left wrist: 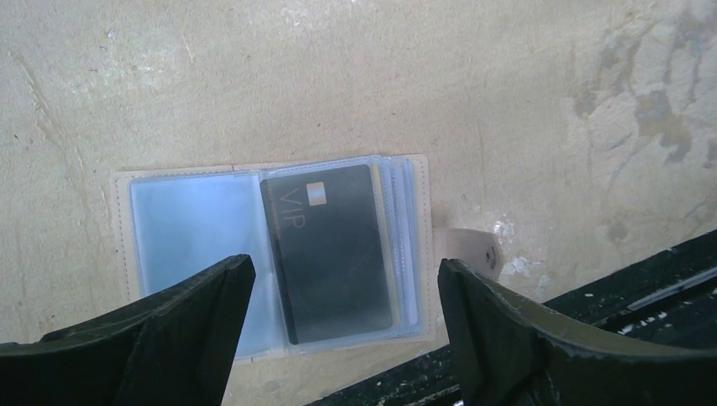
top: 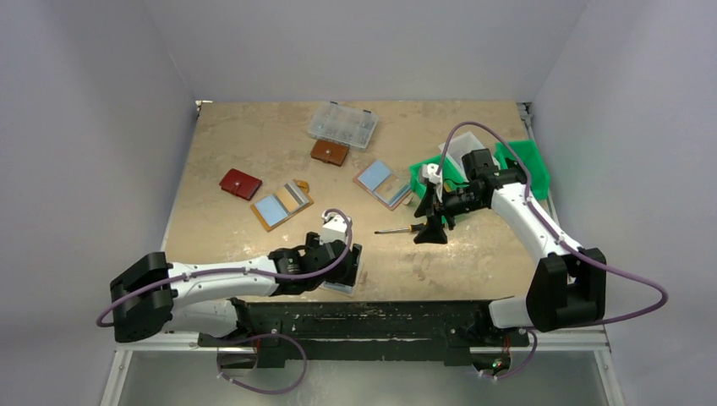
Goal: Take the credit cards out of the card holder
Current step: Remove the credit card from the card holder.
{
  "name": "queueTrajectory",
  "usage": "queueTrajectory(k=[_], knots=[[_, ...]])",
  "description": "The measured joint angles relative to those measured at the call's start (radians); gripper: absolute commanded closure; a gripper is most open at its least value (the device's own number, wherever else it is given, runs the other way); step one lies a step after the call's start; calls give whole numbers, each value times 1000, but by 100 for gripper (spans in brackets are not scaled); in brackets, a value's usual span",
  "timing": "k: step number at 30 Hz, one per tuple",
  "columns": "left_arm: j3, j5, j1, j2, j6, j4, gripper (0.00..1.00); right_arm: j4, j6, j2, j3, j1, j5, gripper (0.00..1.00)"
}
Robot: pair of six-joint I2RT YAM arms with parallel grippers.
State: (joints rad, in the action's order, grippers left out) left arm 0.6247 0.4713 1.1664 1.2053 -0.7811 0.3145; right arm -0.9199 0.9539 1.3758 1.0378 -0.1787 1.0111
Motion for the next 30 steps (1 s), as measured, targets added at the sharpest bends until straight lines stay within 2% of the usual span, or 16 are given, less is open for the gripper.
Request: queueTrajectory(k=[10,24,30], knots=[[70,35,1,158,-1,47,28,0,0,30,0,-13,-9,13],[121,31,1,274,13,46,24,-4,2,33,0,-23,-26,13],[151,38,7,322,2,55,31,-10,7,45,0,-26,-26,13]])
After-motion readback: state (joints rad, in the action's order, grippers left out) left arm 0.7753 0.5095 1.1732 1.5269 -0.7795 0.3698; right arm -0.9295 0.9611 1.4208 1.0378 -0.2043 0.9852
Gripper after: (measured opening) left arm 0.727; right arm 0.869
